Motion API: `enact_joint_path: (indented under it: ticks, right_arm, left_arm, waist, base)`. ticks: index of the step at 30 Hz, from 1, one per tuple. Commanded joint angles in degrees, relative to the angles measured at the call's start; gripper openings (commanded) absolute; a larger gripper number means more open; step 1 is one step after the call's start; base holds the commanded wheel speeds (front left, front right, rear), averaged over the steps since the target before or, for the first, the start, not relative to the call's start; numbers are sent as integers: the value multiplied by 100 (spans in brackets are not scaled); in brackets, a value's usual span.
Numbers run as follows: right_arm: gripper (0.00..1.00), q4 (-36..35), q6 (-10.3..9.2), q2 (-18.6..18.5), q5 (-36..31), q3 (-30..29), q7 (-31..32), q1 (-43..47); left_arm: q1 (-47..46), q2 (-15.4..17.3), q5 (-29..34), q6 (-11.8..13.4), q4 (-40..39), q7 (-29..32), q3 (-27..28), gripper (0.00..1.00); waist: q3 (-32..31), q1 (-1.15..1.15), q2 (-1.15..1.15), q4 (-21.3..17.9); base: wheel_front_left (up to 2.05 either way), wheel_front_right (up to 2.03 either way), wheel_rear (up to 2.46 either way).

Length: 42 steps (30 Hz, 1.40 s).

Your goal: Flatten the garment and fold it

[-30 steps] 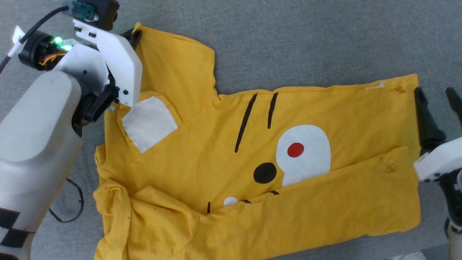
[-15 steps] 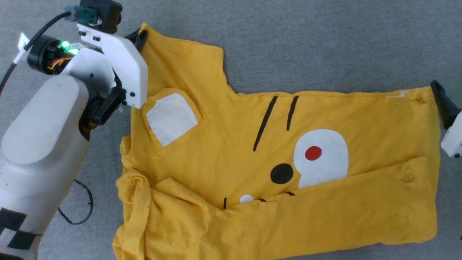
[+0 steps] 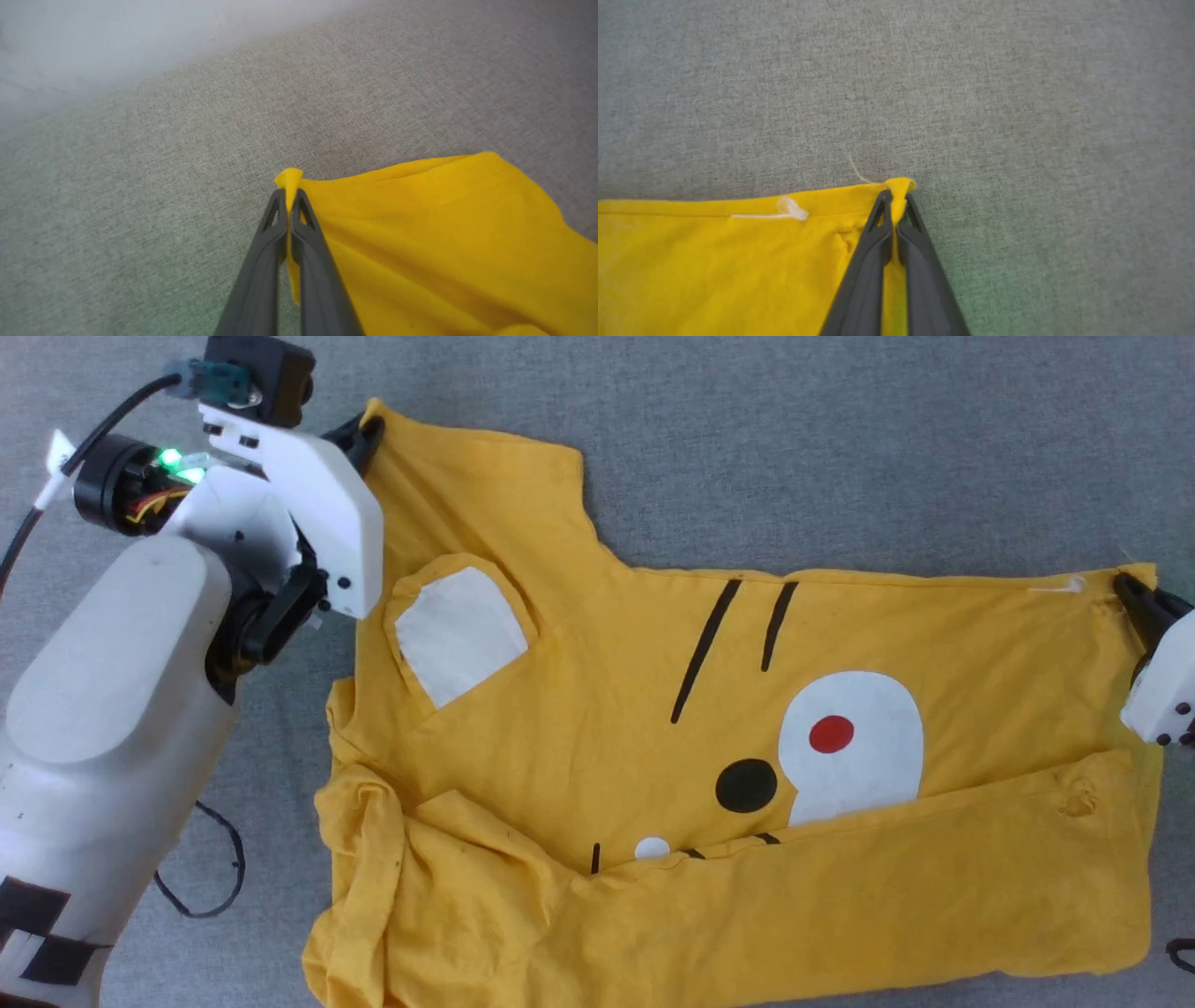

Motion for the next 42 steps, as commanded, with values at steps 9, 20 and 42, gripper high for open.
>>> enact_joint_path:
  ticks: [9,20,42]
  right_arm:
    - [0,126,-6,-128,-217,-55,-631,-244]
    - [0,11,-6,-164,-205,-44,-1225,252]
    - [0,-352,-6,706,-316,-543,-1832,2786]
  left_arm:
    - [115,43,4,217,-77,-1023,422,0]
    - [1416,295,-236,368,-954,-1933,693,0]
    - [5250,176,-1185,1234,-2164,-3033,884,0]
  waist:
    - [-394,0,0,54]
    - [-1108,0,0,327]
    - [-1692,0,0,318]
  base:
    - [0,0,0]
    - [0,0,0]
    - [0,0,0]
